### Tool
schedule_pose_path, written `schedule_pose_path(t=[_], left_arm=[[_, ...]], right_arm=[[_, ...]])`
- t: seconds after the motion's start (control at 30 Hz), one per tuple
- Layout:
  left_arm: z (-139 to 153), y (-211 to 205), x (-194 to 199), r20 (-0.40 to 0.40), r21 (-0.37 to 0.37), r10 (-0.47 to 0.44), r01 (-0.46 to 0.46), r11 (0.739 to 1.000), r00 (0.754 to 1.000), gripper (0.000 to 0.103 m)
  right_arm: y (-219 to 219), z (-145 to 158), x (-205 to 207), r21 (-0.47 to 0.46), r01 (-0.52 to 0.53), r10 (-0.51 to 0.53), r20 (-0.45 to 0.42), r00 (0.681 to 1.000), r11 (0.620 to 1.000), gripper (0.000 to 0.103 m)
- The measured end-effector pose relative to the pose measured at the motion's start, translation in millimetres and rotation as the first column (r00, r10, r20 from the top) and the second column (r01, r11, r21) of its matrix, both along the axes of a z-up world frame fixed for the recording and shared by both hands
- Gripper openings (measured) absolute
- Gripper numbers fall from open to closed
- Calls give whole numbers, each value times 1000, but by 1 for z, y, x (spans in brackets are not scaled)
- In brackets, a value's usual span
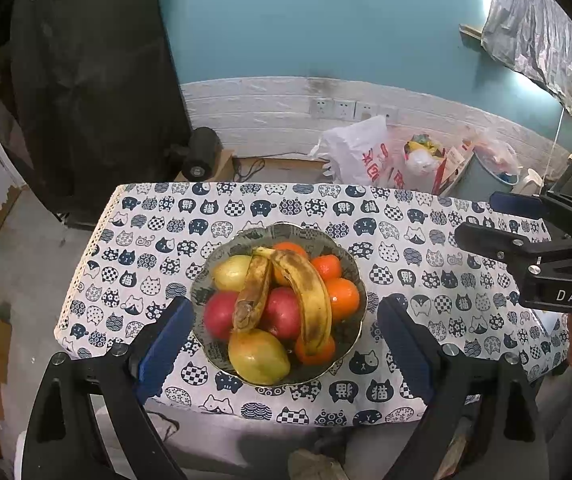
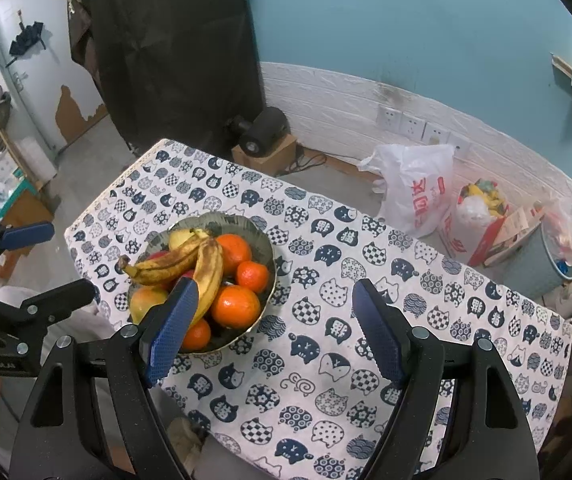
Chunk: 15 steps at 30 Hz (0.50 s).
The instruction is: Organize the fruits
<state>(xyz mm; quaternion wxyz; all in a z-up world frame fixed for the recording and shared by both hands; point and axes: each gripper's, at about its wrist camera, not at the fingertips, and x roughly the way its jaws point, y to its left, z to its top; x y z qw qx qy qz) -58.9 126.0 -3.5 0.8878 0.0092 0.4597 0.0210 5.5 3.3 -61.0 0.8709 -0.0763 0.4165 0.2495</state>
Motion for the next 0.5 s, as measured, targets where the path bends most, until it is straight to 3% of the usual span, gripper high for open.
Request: schedule_pose_path(t=[0.5], left_arm=[[0, 0, -2, 8, 1, 11, -11, 1000, 1000, 94]], right_arm=[[1, 1, 0, 0, 1, -1, 1, 1000, 1000, 79]])
